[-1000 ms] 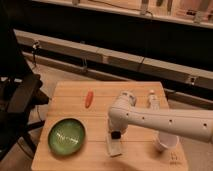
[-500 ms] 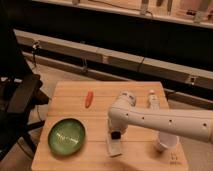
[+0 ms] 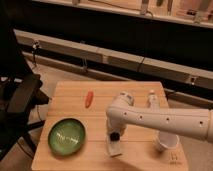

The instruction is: Place the eraser on the white sponge

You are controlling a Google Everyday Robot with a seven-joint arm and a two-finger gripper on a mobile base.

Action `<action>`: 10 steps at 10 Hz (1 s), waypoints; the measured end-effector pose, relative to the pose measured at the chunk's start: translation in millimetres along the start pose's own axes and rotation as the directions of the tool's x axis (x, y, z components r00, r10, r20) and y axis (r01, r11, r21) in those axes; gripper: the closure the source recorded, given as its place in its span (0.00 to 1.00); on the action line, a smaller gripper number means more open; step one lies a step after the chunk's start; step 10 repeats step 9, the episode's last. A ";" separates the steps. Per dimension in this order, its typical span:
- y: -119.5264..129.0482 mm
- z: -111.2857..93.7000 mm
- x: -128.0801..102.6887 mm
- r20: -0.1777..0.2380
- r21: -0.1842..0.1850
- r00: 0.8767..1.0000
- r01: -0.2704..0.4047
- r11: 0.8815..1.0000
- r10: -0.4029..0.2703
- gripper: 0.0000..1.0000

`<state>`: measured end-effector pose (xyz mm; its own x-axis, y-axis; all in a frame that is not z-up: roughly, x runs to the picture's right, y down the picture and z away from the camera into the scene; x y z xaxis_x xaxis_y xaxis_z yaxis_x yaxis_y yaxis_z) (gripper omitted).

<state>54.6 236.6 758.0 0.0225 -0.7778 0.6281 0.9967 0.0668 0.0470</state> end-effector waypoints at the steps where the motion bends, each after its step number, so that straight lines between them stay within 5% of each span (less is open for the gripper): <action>1: 1.3 1.2 -3.3 0.011 0.008 1.000 0.002 1.000 -0.002 0.49; 3: -1.4 4.0 -10.1 0.026 0.017 1.000 0.013 1.000 -0.014 0.36; 10: -2.2 7.7 -17.9 0.042 0.026 0.999 0.022 0.999 -0.023 0.27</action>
